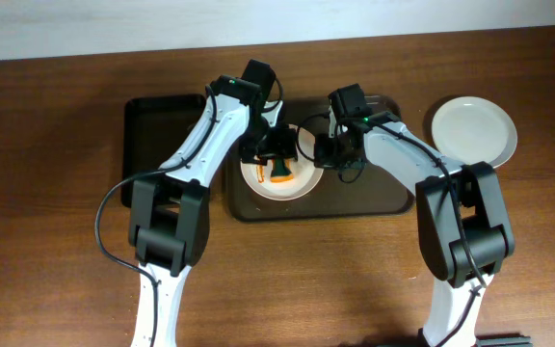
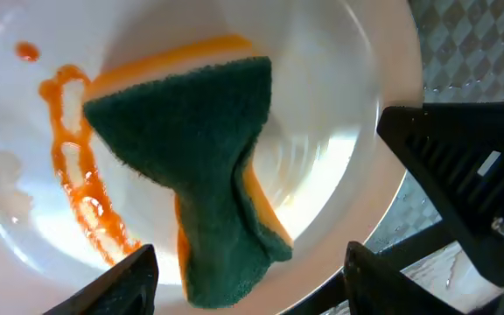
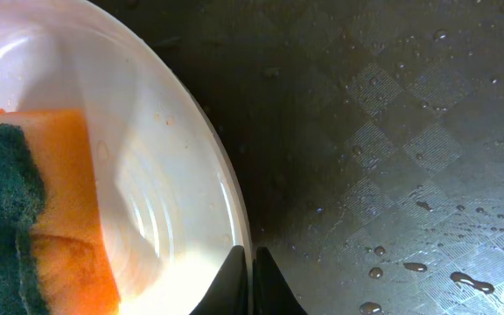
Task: Clean dirty plates on tray and stack at the side
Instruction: 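Scrub the plate with the sponge while the right gripper holds it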
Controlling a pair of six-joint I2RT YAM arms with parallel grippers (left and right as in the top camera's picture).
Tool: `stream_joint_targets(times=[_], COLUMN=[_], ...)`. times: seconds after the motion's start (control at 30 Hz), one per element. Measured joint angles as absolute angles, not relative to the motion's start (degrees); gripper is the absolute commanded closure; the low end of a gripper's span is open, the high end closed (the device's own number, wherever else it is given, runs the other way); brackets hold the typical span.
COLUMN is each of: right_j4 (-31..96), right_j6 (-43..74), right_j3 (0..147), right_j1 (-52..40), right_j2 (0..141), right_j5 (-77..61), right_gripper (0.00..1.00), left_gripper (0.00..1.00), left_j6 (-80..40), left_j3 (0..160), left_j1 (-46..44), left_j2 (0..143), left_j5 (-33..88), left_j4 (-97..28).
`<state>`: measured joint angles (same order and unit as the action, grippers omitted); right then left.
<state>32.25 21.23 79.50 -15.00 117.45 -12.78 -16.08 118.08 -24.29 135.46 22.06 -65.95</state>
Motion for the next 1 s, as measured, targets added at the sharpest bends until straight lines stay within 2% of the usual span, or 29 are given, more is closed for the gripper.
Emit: stream_joint_targets(times=[0.13, 0.3, 0.43, 0.47, 0.57, 0.6, 0.67, 0.7, 0.73, 1.0], right_j4=[31.83, 31.83, 31.83, 31.86, 31.86, 31.86, 31.86, 31.83, 31.86, 31.81], right_j6=[21.26, 21.19, 21.21, 21.21, 21.19, 21.19, 21.23, 21.19, 21.19, 21.54], right_j3=[79.5, 79.5, 79.5, 79.5, 79.5, 79.5, 79.5, 79.5, 79.5, 79.5], right_j1=[-15.0, -15.0, -15.0, -15.0, -15.0, -15.0, -15.0, -15.0, -15.0, -14.7], right_j2=[117.45, 117.45, 117.45, 117.45, 117.45, 117.45, 117.45, 117.45, 117.45, 117.51], right_j5=[-12.78, -12.8, -12.78, -12.78, -12.8, -12.78, -12.75, -12.73, -12.73, -10.68], right_gripper=[0.96, 0.96, 0.96, 0.96, 0.96, 0.96, 0.96, 0.96, 0.96, 0.96], left_gripper=[0.45, 0.54, 0.56, 0.71, 0.72, 0.81, 0.86, 0.97, 0.99, 1.0], left_j6=[-14.37, -16.25, -16.8, -16.8, -17.19, -17.19, -17.28, -17.39, -17.41, -17.58], left_j3=[118.83, 117.3, 117.12, 116.73, 114.83, 114.63, 114.56, 114.52, 114.5, 113.97], left_j1=[-23.2, -26.57, -26.52, -26.52, -26.52, -26.52, -26.52, -26.52, -26.59, -28.73], left_j2=[135.46, 135.46, 135.46, 135.46, 135.46, 135.46, 135.46, 135.46, 135.46, 135.46], left_j5=[19.38, 14.02, 13.8, 13.58, 13.41, 13.41, 13.39, 13.41, 13.39, 12.47], left_j4=[-67.66, -63.31, -62.7, -62.24, -61.36, -61.17, -61.17, -61.17, -61.17, -57.71])
